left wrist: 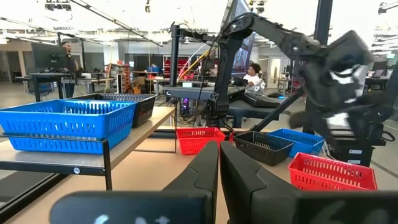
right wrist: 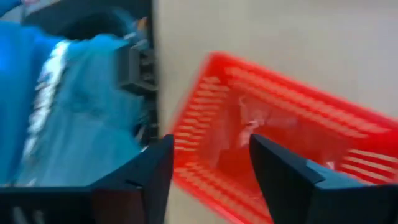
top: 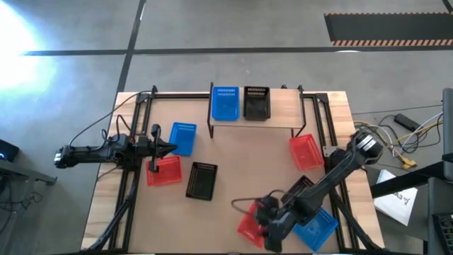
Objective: Stack baskets on shelf by color
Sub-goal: Put the bottom red basket on the shelf
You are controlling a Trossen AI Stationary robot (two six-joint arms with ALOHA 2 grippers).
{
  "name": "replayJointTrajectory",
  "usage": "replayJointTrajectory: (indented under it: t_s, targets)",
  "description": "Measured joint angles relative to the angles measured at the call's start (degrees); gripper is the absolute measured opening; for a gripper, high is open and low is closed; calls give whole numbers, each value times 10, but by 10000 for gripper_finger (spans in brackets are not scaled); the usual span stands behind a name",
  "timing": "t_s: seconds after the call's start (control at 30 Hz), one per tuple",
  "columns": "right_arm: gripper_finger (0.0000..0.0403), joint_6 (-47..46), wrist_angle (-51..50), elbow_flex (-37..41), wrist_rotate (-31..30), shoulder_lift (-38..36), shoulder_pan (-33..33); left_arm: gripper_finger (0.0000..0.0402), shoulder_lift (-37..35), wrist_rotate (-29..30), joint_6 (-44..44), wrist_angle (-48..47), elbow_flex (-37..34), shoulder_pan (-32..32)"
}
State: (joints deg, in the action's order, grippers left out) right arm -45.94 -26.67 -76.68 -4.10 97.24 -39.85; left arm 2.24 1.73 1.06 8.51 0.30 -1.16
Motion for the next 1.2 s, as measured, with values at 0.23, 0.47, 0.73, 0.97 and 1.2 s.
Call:
replayJointTrajectory:
  t_s: [0.23, 0.47, 0.73, 0.97, 1.2]
  targets:
    - [248, 48, -50, -153, 60, 110, -1, 0, 0, 0, 0, 0, 0, 0]
    - [238, 44, -164, -254, 41, 162, 0, 0, 0, 0, 0, 0, 0, 0]
    - [233, 73, -175, -240, 22, 174, -7, 0, 0, 0, 0, 0, 0, 0]
    - [233, 39, -170, -203, -33, 184, -26, 0, 0, 0, 0, 0, 0, 0]
    - [202, 43, -168, -170, -108, 180, -38, 0, 0, 0, 0, 0, 0, 0]
